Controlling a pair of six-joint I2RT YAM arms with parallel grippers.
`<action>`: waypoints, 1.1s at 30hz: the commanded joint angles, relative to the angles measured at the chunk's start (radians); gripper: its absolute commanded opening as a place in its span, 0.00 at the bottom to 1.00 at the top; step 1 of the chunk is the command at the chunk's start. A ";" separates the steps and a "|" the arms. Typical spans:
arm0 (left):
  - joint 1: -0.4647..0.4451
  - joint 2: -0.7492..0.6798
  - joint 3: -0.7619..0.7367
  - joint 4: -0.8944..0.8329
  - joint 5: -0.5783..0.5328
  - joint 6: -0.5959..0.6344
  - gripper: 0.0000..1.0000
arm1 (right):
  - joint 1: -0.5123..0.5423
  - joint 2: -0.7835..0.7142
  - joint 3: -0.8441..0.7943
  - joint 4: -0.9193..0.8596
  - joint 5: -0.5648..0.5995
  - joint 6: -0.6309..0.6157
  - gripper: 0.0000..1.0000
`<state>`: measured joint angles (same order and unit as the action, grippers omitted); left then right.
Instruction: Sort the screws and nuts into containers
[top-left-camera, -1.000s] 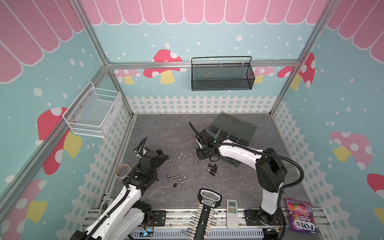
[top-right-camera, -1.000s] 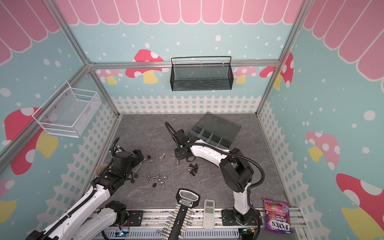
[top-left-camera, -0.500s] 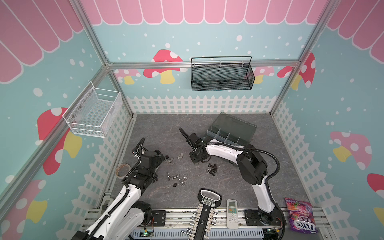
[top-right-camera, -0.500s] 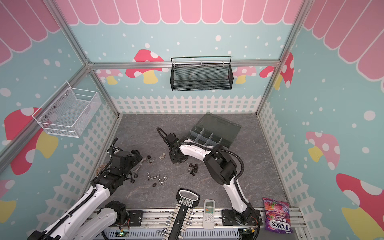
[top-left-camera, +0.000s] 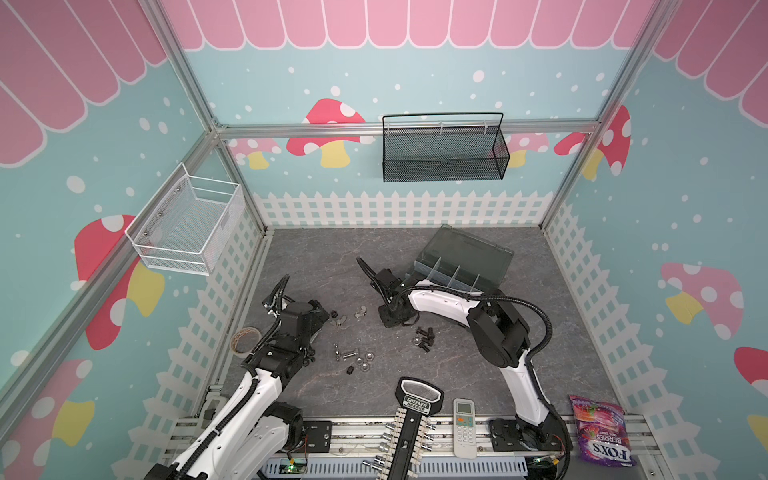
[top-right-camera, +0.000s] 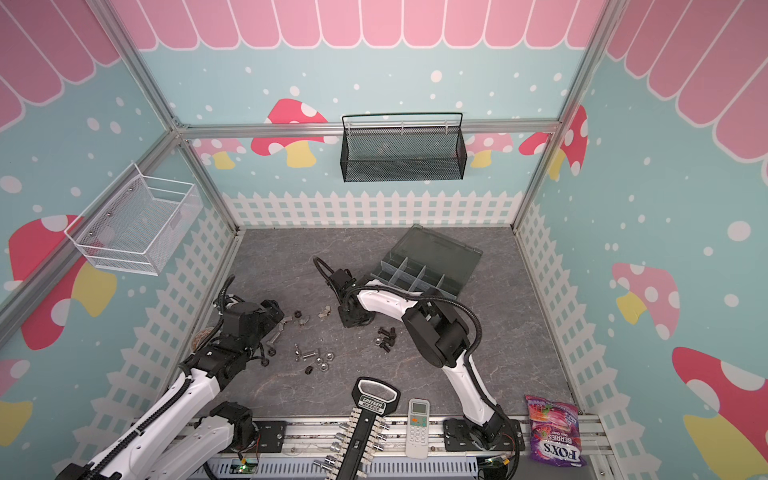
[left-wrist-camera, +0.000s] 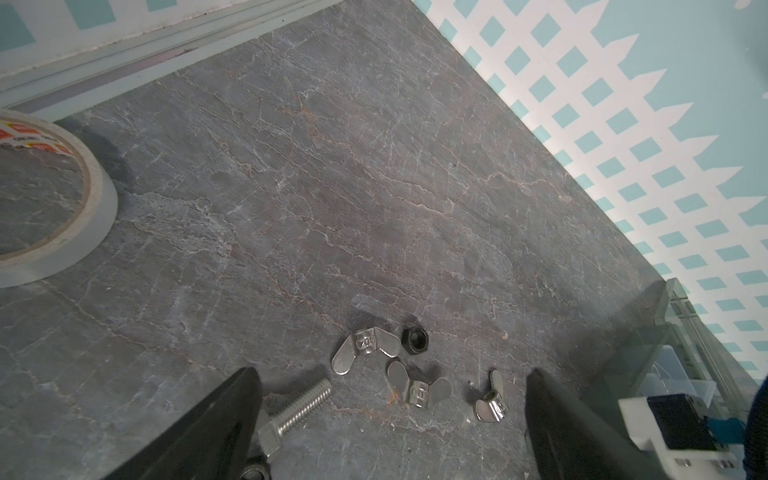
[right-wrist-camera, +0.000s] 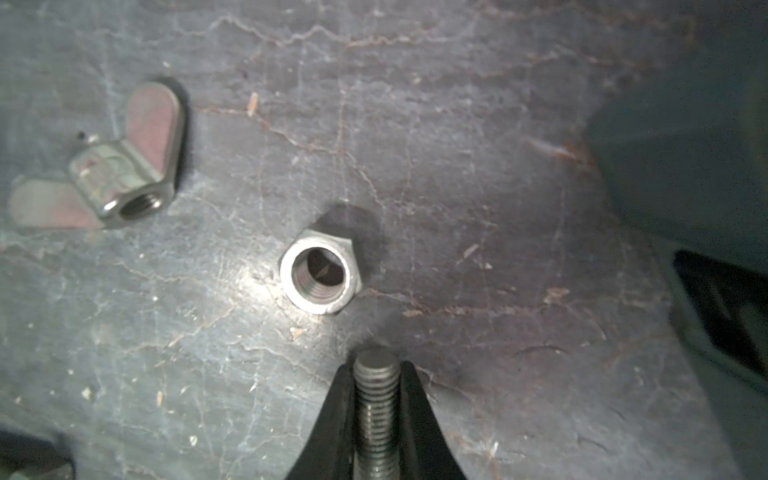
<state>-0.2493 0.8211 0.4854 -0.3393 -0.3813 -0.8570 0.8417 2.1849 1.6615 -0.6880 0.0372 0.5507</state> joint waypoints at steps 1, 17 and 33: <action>0.007 -0.010 -0.011 0.001 0.002 -0.027 1.00 | 0.005 0.045 -0.022 -0.016 -0.005 -0.002 0.07; 0.013 -0.022 -0.030 0.018 0.032 -0.034 1.00 | -0.019 -0.110 -0.046 -0.004 0.133 -0.085 0.00; 0.015 -0.039 -0.033 0.016 0.035 -0.054 1.00 | -0.129 -0.397 -0.284 0.000 0.450 -0.149 0.00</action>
<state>-0.2413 0.7940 0.4671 -0.3244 -0.3470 -0.8803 0.7399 1.8420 1.4147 -0.6815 0.3981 0.4179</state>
